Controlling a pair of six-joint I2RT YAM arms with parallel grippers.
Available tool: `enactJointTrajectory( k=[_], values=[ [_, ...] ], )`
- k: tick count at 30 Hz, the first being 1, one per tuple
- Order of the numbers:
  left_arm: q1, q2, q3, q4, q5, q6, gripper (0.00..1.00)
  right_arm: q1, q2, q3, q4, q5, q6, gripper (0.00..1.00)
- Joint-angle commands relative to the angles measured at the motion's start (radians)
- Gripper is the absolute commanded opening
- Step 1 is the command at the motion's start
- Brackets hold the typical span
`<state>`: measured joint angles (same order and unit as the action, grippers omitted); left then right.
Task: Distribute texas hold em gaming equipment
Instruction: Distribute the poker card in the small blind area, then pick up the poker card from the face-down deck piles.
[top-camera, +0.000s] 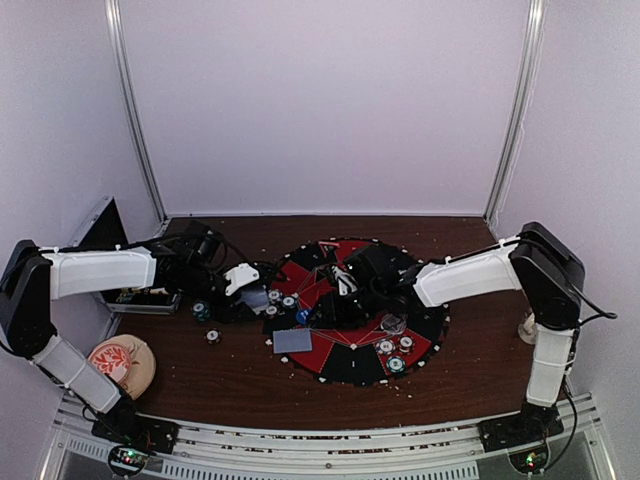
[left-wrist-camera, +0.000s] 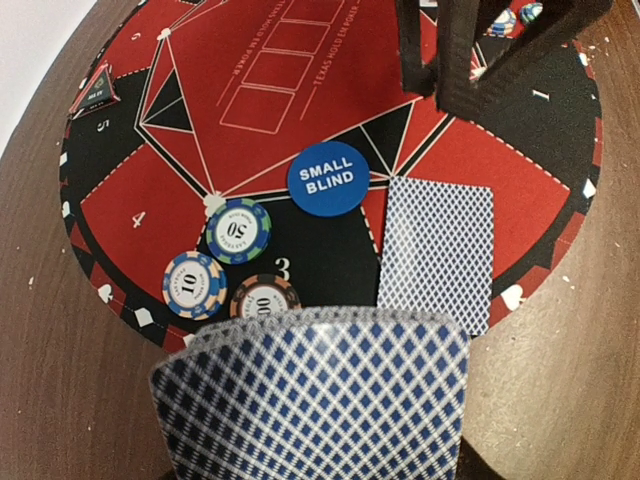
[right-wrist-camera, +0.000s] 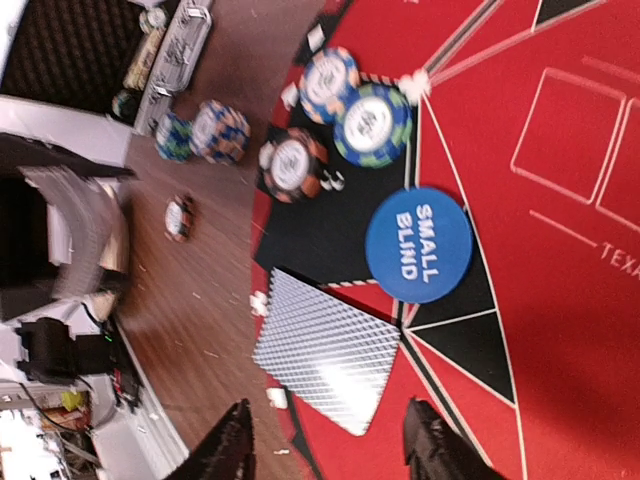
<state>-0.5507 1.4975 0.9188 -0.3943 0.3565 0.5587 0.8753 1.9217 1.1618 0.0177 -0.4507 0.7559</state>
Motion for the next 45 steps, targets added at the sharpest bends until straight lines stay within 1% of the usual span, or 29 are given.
enactJointTrajectory(
  k=[1,3,7,17,33,38,45],
  values=[
    [0.003,0.001,0.042,-0.003,0.037,0.003,0.51,0.001,-0.099,0.014,-0.005,0.062,-0.016,0.56],
    [-0.001,0.012,0.055,-0.011,0.044,0.001,0.5,0.001,-0.126,0.001,0.035,0.059,0.003,0.58],
    [-0.02,0.034,0.084,-0.017,0.039,-0.004,0.49,0.001,-0.146,-0.036,0.183,0.028,0.07,0.6],
    [-0.098,0.097,0.169,-0.055,0.028,-0.011,0.49,0.01,-0.043,-0.04,0.432,-0.087,0.214,0.64],
    [-0.153,0.138,0.217,-0.055,0.004,-0.017,0.5,0.026,0.071,0.008,0.483,-0.141,0.256,0.67],
    [-0.165,0.143,0.221,-0.056,0.002,-0.017,0.5,0.029,0.091,0.021,0.499,-0.15,0.277,0.66],
    [-0.178,0.14,0.216,-0.056,0.004,-0.015,0.51,0.029,0.111,0.031,0.477,-0.143,0.285,0.64]
  ],
)
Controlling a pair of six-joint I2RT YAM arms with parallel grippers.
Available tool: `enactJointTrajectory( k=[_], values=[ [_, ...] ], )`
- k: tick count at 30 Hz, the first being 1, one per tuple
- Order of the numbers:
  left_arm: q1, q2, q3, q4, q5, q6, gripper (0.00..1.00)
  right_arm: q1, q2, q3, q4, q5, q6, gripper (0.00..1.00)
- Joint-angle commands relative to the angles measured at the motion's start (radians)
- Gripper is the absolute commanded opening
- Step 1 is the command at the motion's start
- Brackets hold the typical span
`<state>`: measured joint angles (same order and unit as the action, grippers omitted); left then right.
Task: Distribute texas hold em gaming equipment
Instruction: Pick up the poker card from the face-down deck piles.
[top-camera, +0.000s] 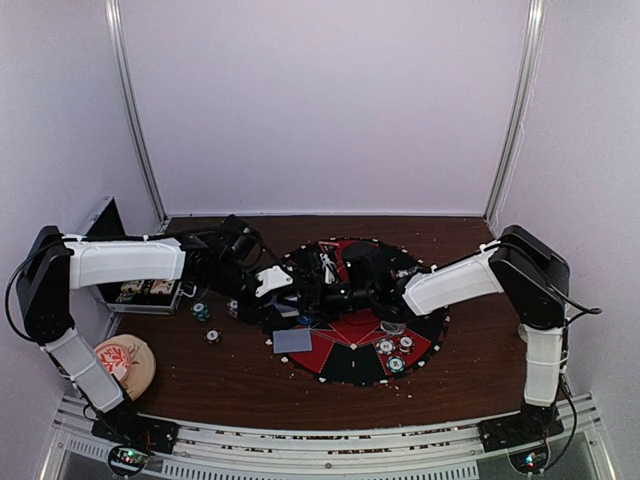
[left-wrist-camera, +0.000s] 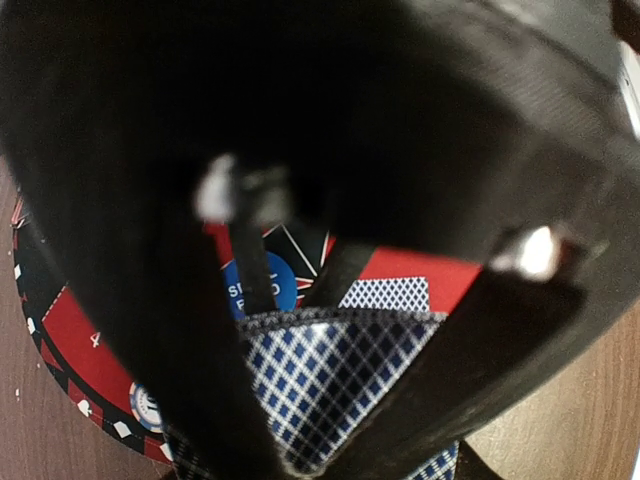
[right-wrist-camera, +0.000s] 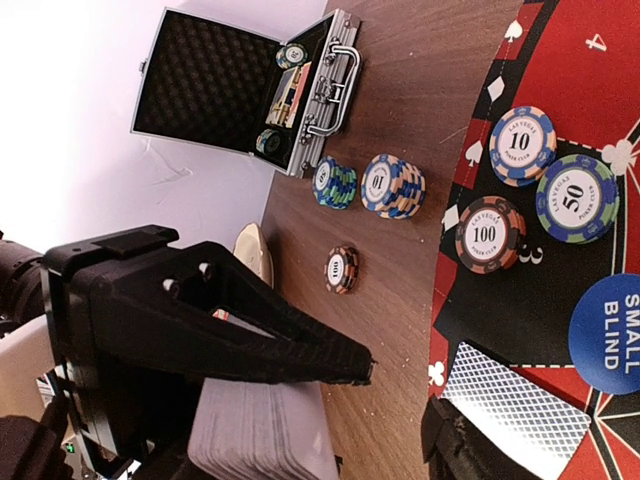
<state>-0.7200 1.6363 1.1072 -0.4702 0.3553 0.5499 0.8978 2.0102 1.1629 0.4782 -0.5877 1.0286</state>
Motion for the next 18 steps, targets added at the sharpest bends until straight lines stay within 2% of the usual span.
enactJointTrajectory(
  k=[1,9,18],
  values=[
    [-0.01,0.0,0.028,0.021,0.005,-0.006,0.51,0.007,0.024,0.03,0.013,-0.005,0.011,0.64],
    [-0.011,0.027,0.054,0.02,-0.042,-0.066,0.51,0.006,0.022,0.021,0.015,-0.031,0.008,0.6],
    [-0.011,0.11,0.1,-0.001,-0.207,-0.203,0.5,0.0,-0.006,0.032,-0.054,0.011,-0.041,0.7]
  ],
)
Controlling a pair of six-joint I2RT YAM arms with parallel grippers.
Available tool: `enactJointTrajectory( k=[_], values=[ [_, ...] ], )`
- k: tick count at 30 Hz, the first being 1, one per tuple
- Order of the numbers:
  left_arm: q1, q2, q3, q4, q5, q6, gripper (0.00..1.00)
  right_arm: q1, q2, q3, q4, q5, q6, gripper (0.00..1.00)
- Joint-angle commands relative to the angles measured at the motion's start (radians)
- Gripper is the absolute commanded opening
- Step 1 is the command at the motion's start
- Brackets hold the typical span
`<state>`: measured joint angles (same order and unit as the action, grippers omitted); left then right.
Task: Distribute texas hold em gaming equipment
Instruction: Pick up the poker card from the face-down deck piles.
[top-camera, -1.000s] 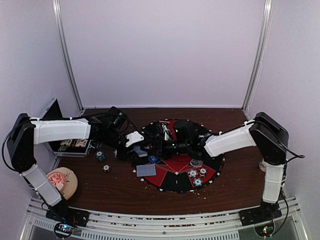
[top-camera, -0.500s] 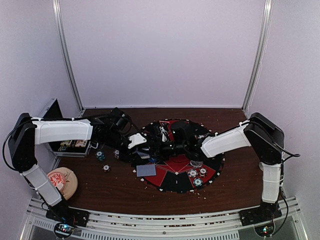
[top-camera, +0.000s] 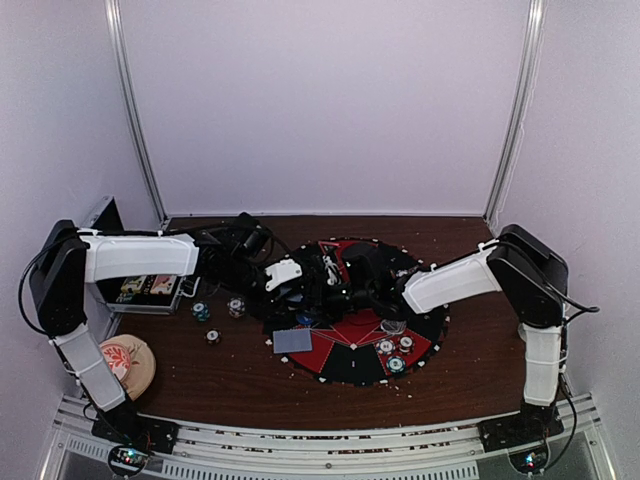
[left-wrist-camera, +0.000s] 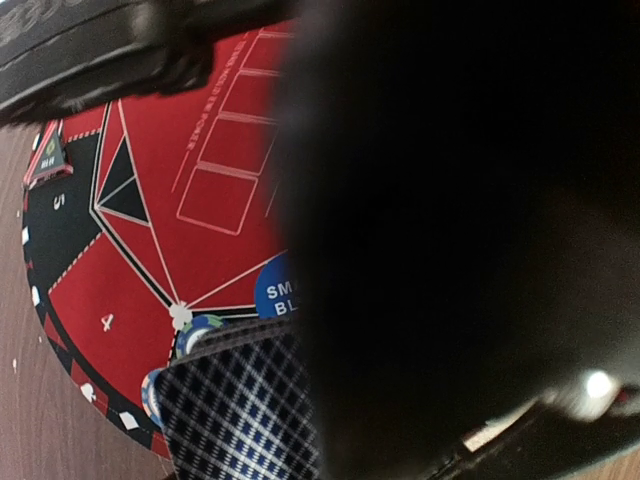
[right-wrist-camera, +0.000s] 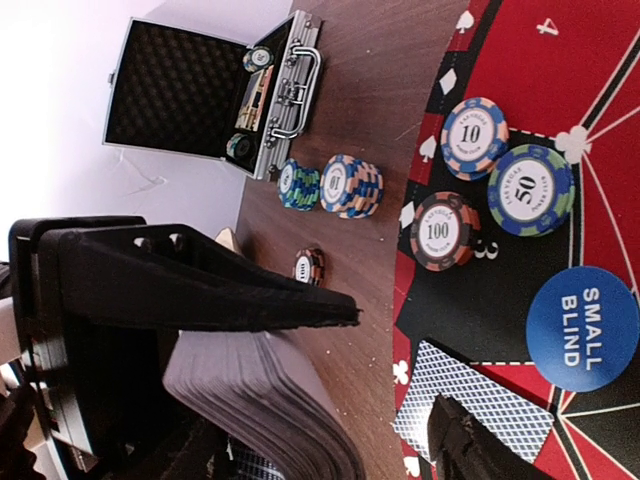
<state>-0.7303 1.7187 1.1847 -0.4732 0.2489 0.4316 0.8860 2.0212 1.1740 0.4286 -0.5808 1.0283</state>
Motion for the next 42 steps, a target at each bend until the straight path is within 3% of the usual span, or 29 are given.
enactJointTrajectory(
  k=[1,21,42],
  values=[
    [-0.001,0.027,0.023,0.003,-0.104,-0.091,0.5,0.009,-0.021,0.018,-0.003,0.009,-0.041,0.71],
    [0.0,-0.077,-0.043,0.018,0.039,-0.004,0.5,-0.009,0.023,0.066,0.062,-0.067,-0.001,0.7],
    [-0.019,-0.106,-0.07,0.025,0.129,0.093,0.51,-0.002,0.01,0.056,-0.004,-0.074,-0.043,0.56]
  ],
)
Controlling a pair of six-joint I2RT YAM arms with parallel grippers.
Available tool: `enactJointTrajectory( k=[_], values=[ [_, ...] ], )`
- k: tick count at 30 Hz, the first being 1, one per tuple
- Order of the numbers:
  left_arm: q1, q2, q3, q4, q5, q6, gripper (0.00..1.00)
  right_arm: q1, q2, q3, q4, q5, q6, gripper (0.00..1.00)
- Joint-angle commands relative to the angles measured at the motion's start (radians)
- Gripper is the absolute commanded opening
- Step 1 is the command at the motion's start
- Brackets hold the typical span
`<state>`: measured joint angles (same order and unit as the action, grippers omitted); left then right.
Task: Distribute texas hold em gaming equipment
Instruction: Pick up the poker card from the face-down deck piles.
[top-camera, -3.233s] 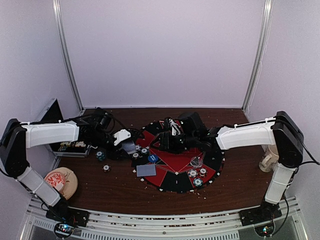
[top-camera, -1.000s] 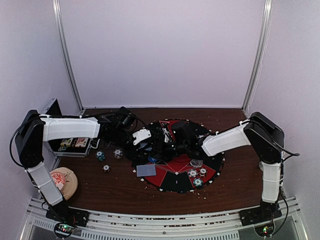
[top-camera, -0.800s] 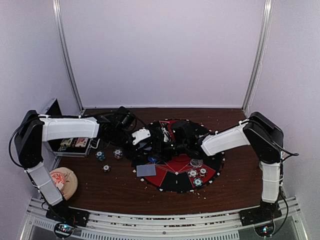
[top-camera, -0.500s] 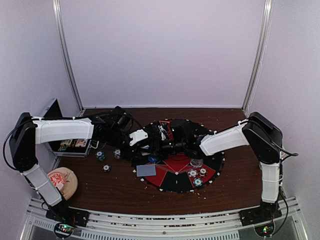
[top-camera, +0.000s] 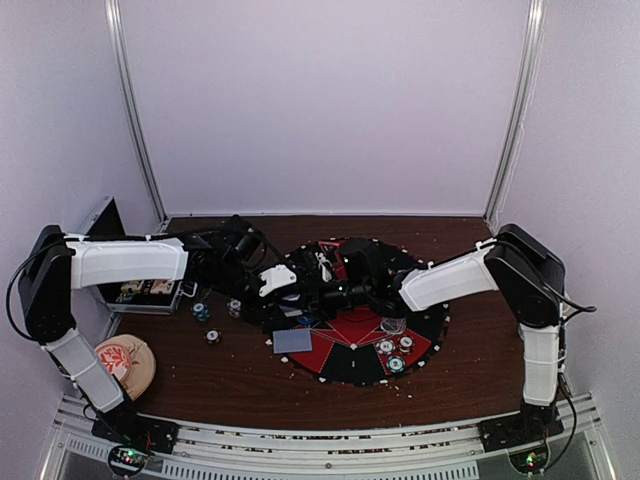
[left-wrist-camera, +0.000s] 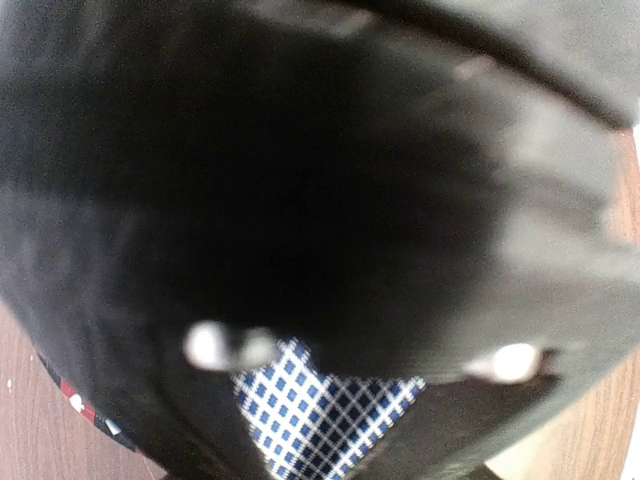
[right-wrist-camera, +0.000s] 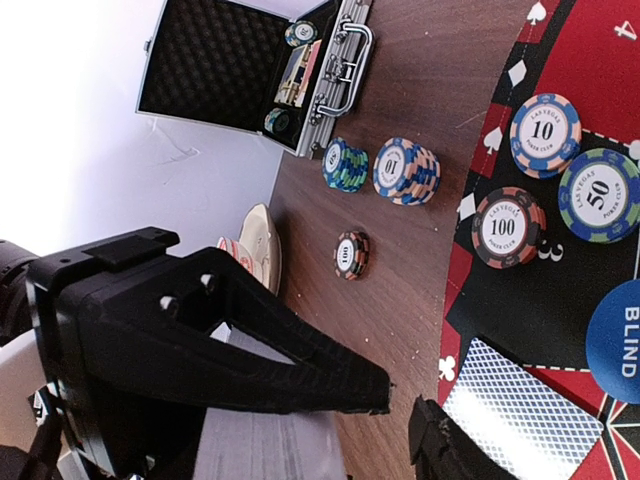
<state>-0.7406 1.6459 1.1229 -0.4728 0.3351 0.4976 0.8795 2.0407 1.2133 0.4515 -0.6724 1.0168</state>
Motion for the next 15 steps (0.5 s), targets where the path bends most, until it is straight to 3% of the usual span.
enactJointTrajectory(
  k=[1,15],
  values=[
    [-0.009,-0.035,-0.007,0.022,0.044,0.027,0.51,0.004,-0.011,0.016,-0.036,0.022,-0.038,0.55],
    [-0.013,-0.048,-0.024,0.009,0.062,0.042,0.52,-0.024,-0.08,-0.052,-0.101,0.07,-0.087,0.4]
  ],
)
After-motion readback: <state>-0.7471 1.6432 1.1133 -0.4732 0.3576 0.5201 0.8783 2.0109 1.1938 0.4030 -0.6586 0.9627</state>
